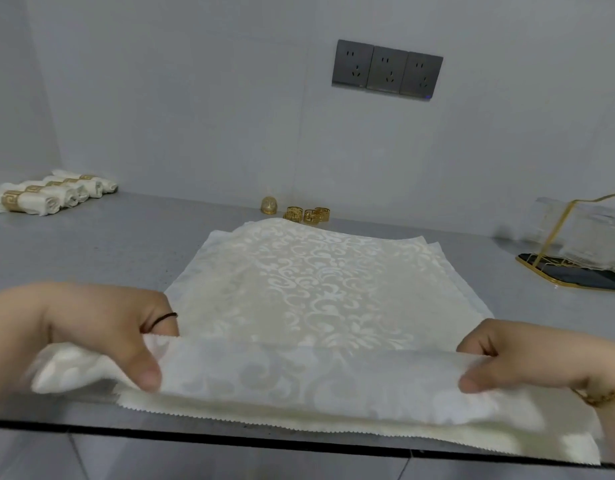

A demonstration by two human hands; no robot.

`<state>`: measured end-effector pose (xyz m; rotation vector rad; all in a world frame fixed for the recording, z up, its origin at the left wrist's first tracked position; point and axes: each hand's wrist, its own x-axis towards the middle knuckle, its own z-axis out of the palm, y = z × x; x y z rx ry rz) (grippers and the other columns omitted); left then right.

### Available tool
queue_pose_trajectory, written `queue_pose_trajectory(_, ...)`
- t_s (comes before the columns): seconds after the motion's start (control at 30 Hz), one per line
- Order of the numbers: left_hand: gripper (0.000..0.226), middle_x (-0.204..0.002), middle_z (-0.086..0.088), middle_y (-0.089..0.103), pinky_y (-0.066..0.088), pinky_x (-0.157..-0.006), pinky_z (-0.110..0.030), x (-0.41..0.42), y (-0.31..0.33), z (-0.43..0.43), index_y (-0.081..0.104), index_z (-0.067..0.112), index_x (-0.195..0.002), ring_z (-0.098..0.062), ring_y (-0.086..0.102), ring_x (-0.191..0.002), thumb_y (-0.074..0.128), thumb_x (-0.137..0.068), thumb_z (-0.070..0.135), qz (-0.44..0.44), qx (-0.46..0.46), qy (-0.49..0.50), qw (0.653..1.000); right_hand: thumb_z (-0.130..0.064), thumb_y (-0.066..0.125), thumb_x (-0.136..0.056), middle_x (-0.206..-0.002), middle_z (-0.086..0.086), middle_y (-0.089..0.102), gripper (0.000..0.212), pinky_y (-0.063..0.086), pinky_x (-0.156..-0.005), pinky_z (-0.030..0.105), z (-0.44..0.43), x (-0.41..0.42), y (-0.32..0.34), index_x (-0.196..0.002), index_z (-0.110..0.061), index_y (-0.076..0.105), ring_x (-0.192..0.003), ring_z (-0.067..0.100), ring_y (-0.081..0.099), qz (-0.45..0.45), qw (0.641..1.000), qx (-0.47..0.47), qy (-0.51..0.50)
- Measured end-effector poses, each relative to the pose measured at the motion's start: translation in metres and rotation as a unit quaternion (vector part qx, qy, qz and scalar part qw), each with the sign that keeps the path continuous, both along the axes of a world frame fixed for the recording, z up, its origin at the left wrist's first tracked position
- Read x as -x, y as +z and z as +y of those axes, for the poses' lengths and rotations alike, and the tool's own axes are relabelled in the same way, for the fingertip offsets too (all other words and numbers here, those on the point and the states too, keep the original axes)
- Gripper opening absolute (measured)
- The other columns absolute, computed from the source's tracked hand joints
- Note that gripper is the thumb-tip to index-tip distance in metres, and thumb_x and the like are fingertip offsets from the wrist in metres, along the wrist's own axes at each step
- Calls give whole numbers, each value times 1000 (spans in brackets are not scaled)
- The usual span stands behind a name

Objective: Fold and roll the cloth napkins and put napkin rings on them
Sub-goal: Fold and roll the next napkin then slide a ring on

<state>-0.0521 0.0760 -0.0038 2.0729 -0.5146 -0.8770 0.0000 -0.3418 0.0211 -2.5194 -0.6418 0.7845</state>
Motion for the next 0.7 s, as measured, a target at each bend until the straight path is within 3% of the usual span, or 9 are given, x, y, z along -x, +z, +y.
queue_pose_trajectory(0.1,28,-45,16,55,38,-53,-15,-15,5,5,60,28,-42,2,49,-46,81,-54,42,-50,-177,76,980,-9,63,-84,-37,-10,38,50,28,-45,11,1,-22,-2,-38,-19,46,-37,1,35,-37,998,15,-42)
queue_pose_trajectory(0.2,38,-41,11,50,33,-48,-15,-46,6,5,49,19,-46,0,45,-43,76,-72,26,-199,-343,226,890,-15,62,-85,-37,-11,41,45,30,-42,9,13,-51,-6,-46,-20,41,-37,0,38,-128,984,55,-107)
queue_pose_trajectory(0.33,8,-100,-8,64,36,-74,-26,-84,7,-3,58,22,-83,-24,56,-91,56,-87,28,-395,-377,406,732,-12,51,-88,-71,2,55,21,38,-55,8,37,-92,-12,-68,-11,56,-69,13,55,-241,955,45,-166)
queue_pose_trajectory(0.4,33,-127,-9,55,34,-93,-31,-95,4,-8,57,19,-120,-27,49,-116,54,-89,30,-479,-383,420,669,-15,46,-91,-105,11,58,19,40,-83,25,46,-111,-18,-106,-11,58,-110,26,53,-305,928,66,-202)
queue_pose_trajectory(0.43,44,-133,-8,50,32,-98,-32,-97,0,-13,50,18,-129,-28,46,-121,56,-88,31,-501,-352,411,675,-20,46,-92,-123,11,53,32,35,-94,29,49,-117,-22,-124,-14,49,-123,28,42,-345,913,92,-197)
queue_pose_trajectory(0.5,51,-135,2,49,33,-98,-25,-91,-10,-25,49,22,-130,-18,47,-122,61,-83,37,-511,-256,353,741,-29,49,-92,-141,6,39,50,25,-105,30,58,-123,-34,-138,-16,35,-133,24,30,-428,884,90,-167)
queue_pose_trajectory(0.6,70,-114,39,41,27,-86,3,-64,-25,-47,49,48,-108,27,39,-105,50,-50,87,-437,-128,206,866,-42,53,-88,-127,0,54,42,28,-98,18,75,-104,-50,-121,-15,56,-121,17,46,-462,884,-43,-65)
queue_pose_trajectory(0.63,80,-108,46,35,24,-87,7,-57,-32,-51,50,50,-107,31,34,-102,39,-40,93,-425,-140,177,877,-51,47,-87,-116,-3,61,44,33,-93,15,81,-91,-53,-111,-17,63,-111,15,54,-450,891,-56,-9)
queue_pose_trajectory(0.7,64,-106,48,30,23,-87,8,-52,-51,-57,51,49,-116,27,34,-101,37,-59,74,-477,-194,134,847,-64,23,-88,-96,-11,69,62,45,-81,14,84,-70,-64,-94,-23,70,-91,7,64,-443,890,-18,105)
